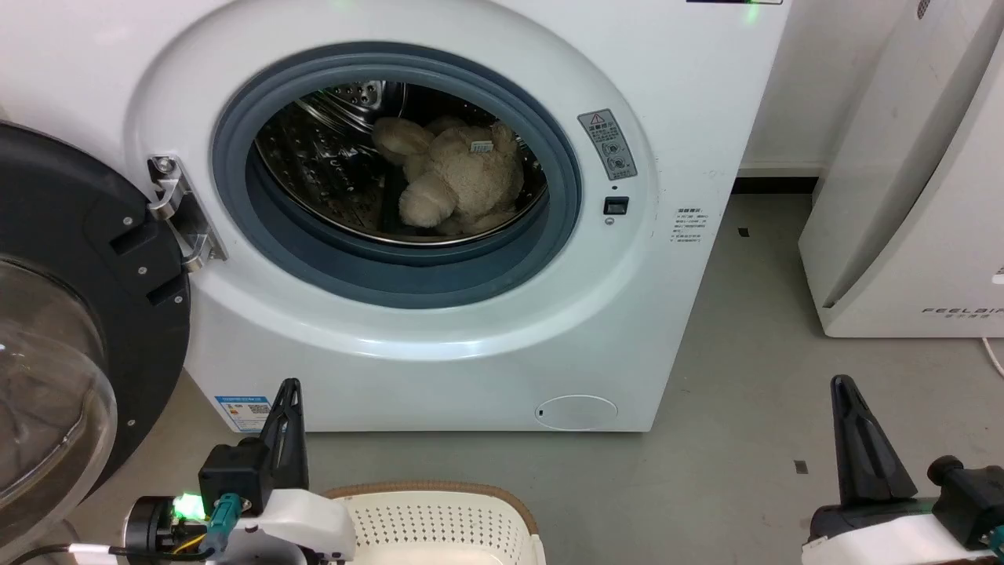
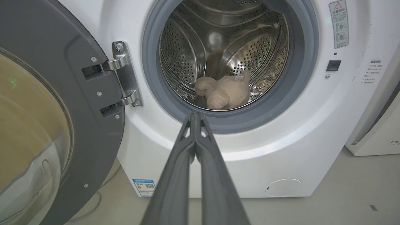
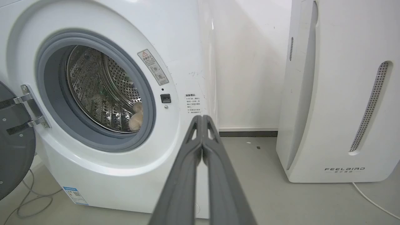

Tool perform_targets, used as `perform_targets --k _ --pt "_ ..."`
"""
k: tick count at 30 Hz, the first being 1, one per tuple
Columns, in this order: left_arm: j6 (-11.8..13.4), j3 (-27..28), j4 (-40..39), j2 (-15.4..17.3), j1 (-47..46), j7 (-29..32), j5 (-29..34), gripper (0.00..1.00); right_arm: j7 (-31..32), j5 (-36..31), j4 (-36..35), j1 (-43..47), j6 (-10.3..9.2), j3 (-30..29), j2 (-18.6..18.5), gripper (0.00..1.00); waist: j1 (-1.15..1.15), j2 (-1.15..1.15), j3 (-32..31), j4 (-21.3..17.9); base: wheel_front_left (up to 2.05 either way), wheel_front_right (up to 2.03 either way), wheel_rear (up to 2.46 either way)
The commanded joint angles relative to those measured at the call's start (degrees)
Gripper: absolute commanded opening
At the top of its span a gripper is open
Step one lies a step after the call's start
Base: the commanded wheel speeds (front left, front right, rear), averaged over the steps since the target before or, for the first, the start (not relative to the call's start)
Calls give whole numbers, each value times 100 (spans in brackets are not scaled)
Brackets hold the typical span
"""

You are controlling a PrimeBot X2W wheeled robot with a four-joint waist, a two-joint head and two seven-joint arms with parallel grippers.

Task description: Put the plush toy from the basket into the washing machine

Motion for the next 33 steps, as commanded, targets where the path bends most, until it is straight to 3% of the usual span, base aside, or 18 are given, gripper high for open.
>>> perform_targets --k 1,33 --pt "-25 12 -52 -22 73 26 38 0 25 -31 28 -53 -1 14 0 0 0 0 -1 0 0 0 0" --pt "-142 45 -371 -59 162 400 88 0 401 -314 68 -138 -2 114 -1 0 0 0 -27 -19 0 0 0"
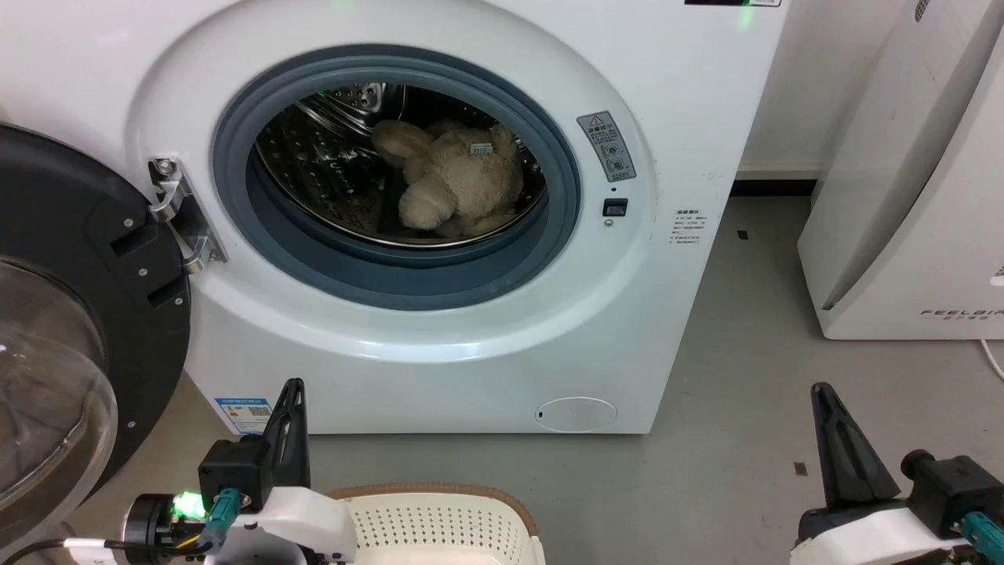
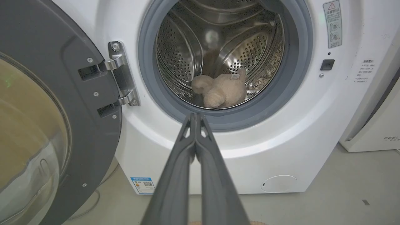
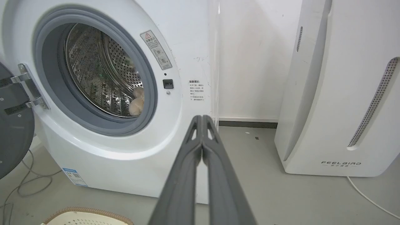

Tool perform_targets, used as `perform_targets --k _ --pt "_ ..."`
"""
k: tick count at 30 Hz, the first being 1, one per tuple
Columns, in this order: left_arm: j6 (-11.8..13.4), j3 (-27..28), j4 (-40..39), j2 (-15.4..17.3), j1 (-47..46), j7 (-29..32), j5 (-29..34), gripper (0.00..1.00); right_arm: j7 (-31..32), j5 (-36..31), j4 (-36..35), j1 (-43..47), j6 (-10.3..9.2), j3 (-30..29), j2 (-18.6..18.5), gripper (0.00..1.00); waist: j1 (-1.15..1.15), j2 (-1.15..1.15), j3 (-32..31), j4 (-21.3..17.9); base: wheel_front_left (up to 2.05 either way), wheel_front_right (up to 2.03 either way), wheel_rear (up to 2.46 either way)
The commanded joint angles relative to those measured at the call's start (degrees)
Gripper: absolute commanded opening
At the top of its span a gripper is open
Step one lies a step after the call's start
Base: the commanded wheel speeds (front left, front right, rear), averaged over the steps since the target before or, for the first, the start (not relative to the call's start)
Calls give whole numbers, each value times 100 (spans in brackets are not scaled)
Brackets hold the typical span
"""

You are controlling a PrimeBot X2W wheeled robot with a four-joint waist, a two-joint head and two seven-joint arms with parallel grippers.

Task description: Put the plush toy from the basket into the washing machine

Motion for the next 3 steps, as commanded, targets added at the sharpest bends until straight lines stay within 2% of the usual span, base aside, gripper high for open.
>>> perform_targets --k 1,3 --pt "-36 22 -61 -28 67 34 55 0 37 -65 15 -113 -2 19 -1 0 0 0 -1 -1 0 0 0" --pt "-51 26 -101 -32 78 81 61 0 84 -100 20 -124 -2 31 -1 0 0 0 -4 -3 0 0 0"
